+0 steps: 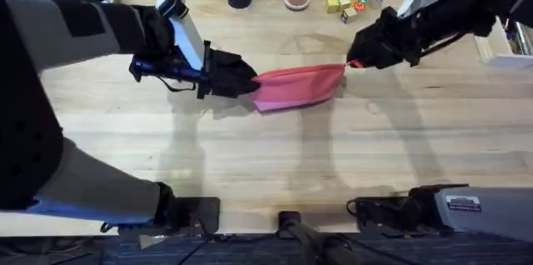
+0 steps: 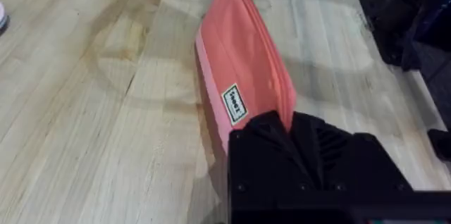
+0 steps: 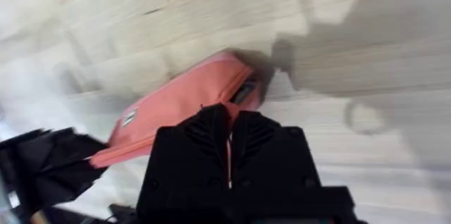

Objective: Unzip the bag, pick up the pens from the table one at a time and place them inside, then zip the bag closed.

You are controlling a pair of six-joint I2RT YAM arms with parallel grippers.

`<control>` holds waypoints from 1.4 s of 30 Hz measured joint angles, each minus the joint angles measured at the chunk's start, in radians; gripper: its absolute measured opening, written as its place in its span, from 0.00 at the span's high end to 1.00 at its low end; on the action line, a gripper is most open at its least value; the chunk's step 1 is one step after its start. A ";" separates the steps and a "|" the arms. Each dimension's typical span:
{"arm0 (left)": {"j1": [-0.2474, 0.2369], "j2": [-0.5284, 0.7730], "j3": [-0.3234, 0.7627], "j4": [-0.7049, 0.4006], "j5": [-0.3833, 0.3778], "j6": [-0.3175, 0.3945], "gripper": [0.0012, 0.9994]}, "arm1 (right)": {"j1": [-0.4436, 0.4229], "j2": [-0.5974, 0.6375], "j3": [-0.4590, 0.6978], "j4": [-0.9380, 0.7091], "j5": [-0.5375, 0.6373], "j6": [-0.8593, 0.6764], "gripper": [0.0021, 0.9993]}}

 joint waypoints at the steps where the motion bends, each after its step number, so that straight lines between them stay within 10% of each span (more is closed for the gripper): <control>1: -0.002 0.000 0.000 0.000 0.000 0.000 0.96 | 0.000 0.000 0.000 -0.009 0.021 -0.003 0.97; 21: -0.009 0.000 0.000 0.000 0.003 0.000 0.96 | 0.000 0.085 0.003 0.019 0.138 -0.010 0.96; 28: 0.021 0.000 -0.004 -0.010 -0.039 0.000 0.96 | -0.074 0.045 0.041 0.035 0.262 -0.075 0.06; 36: 0.024 0.000 -0.004 -0.010 -0.050 0.001 0.95 | -0.071 -0.090 0.047 -0.022 0.257 -0.138 0.00; 42: 0.024 0.000 -0.004 -0.011 -0.023 -0.001 0.07 | -0.071 -0.175 0.047 -0.035 0.257 -0.161 0.00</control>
